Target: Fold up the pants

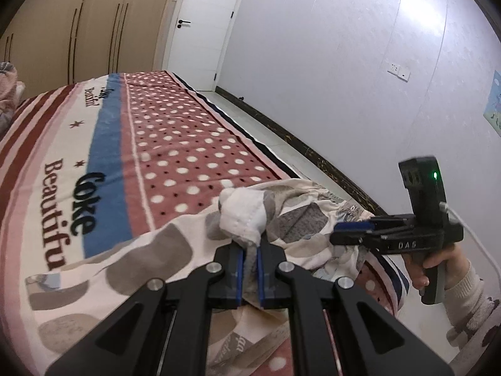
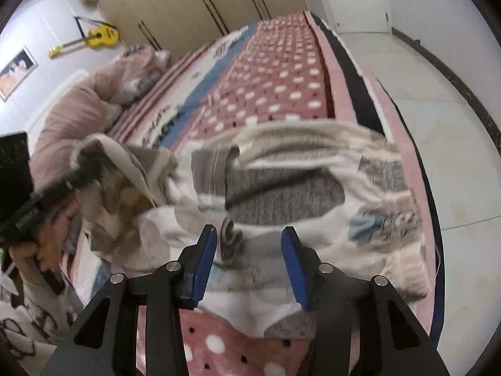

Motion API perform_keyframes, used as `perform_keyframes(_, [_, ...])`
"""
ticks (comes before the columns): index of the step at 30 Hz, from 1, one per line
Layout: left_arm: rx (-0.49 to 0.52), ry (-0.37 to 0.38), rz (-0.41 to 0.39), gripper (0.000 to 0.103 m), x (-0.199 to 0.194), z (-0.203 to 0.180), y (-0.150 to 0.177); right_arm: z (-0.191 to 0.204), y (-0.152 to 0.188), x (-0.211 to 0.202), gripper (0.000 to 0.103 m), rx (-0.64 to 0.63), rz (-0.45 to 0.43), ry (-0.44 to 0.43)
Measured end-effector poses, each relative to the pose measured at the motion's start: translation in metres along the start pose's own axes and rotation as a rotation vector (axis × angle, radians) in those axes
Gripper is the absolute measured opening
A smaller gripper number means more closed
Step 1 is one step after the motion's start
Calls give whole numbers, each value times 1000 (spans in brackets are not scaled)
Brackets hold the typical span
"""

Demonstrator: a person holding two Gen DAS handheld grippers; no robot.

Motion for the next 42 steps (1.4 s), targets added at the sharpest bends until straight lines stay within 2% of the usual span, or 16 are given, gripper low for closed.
perform_keyframes(5, [-10,-41,-32,4,-5,6,-1,11,-29,19,39,-35,-41,-72])
perform_keyframes(9, [-28,-93,-92,4,-29,24,-5,31,-41,60,39,-81,23,-93])
perform_keyframes(11, [-39,-111,-131,4,-45,34,-8,39,-43,78,39,-116,51,-62])
perform_keyframes(14, [-53,-137,-189,4,-74,49,-10,54,-46,89,3,-204,47,-11])
perform_keyframes(21, [-78,-189,-244,4,-110,74,-2,63,-70,79,1,-277,-109,139])
perform_keyframes(23, [-81,-192,-246,4,-112,76,-1,62,-77,78,1,-308,-151,230])
perform_keyframes(24, [-83,-189,-245,4,-112,76,0,61,-80,80,3,-319,-161,261])
perform_keyframes(26, [-82,-183,-237,4,-110,75,1,55,-82,79,4,-277,-137,222])
perform_keyframes(28, [-76,-175,-227,4,-107,72,2,46,-80,71,22,-205,-109,166])
perform_keyframes(29, [-72,-170,-220,4,-104,70,2,42,-76,61,40,-183,-104,140])
perform_keyframes(30, [-68,-163,-213,4,-102,68,3,40,-71,54,48,-174,-95,122])
perform_keyframes(35, [-62,-143,-191,4,-91,60,6,28,-16,30,62,-104,33,-8])
perform_keyframes(38, [-71,-131,-183,4,-86,57,8,26,14,38,63,-65,95,-80])
perform_keyframes(40, [-73,-132,-175,4,-85,56,9,28,21,45,54,-77,75,-59])
perform_keyframes(41, [-72,-134,-172,4,-85,55,9,30,21,46,20,-89,48,-32])
perform_keyframes(42, [-70,-137,-167,4,-86,53,10,32,19,47,3,-95,26,-4])
Point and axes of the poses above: each gripper's, at about its wrist camera, not at the fingertips, and x roughly the way its jaws point, z to its left, y to its underside, the point moved 4 cm from there along x, roughly the way its jaws point, and after that the axes turned 2 degrees about y, right-handed, at the moved point
